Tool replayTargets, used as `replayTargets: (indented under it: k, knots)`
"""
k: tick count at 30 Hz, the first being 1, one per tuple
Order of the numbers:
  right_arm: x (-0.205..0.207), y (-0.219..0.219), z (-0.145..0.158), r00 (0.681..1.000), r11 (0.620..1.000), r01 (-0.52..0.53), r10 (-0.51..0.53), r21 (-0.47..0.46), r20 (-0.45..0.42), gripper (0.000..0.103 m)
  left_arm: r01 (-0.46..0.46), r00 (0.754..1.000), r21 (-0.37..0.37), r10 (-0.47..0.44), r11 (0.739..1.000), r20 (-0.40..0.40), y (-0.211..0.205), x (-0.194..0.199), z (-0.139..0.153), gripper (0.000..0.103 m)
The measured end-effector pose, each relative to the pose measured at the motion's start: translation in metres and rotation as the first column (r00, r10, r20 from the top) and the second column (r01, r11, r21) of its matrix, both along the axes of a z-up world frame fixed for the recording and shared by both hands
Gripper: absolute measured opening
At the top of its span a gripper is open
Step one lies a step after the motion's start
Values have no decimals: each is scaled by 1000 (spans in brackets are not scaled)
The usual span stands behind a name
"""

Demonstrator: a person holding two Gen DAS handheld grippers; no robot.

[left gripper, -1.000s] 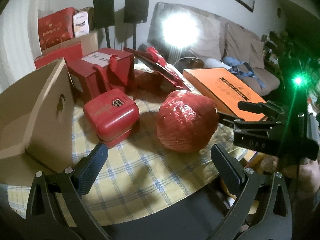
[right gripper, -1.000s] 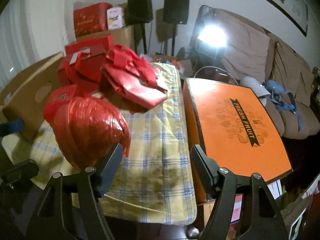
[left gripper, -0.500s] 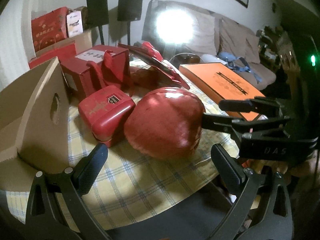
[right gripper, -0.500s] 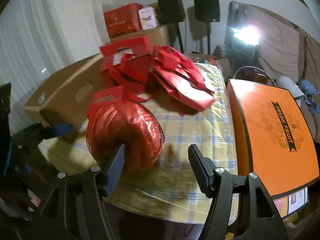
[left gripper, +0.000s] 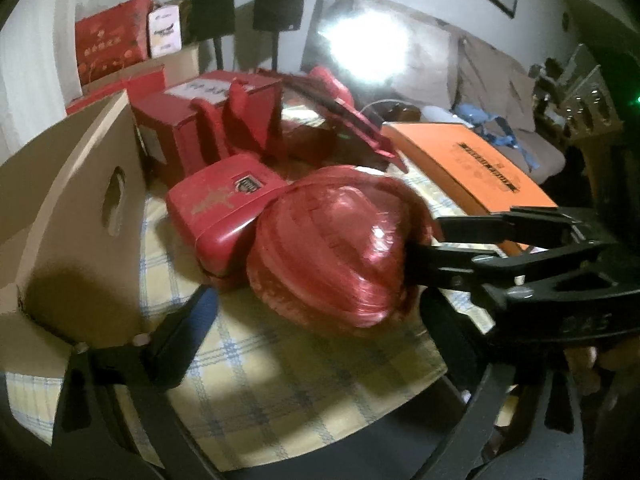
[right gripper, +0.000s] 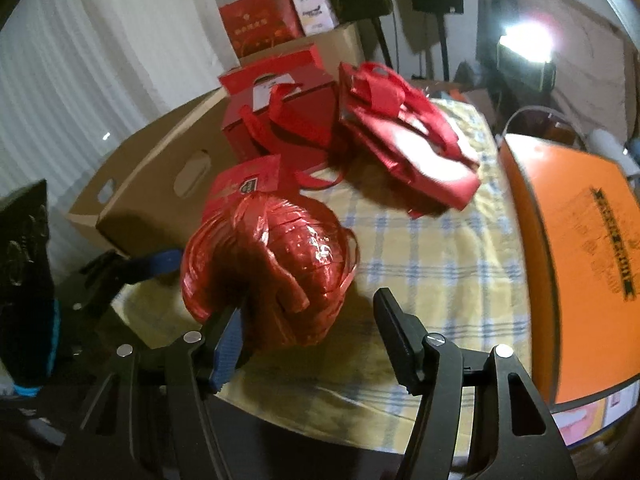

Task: Organize objects
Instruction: 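Close the right gripper on the red wrapped gift and lift it, then carry the wrapped gift into the cardboard box and open the right gripper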

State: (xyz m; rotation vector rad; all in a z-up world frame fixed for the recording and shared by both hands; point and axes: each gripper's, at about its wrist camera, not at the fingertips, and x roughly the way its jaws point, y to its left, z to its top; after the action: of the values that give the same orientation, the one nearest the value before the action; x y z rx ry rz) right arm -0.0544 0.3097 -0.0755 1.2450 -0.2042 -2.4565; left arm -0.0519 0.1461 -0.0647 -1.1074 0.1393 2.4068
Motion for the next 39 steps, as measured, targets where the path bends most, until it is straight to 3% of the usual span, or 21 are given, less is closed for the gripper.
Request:
replayTargets:
  k: [3,9,18,27,39]
  knots:
    - [-3,2,-2,1000,999,7,-6,-38,24,58,2,999,31,-3,1000,35,-4,-5,-5,89]
    - [-6,-1,-7,999,998,16,-14,-57,39,48,27,998,51,-29,998,50,-2,-6,-8,73]
    - [7,-3,-2,999,997,39,-37,-69,33,47,50,998,76,-53,996,46,-7,3,2,72]
    - [32,-17,53,998,998,43,-45,-49,-51,47,63,997,114,-58,992,-42,-20,25,49,73]
    - [18,-80,107,985,997,-74,71,-13,-156,47,-38,991,145,56,989,-124,-84,19,105,73]
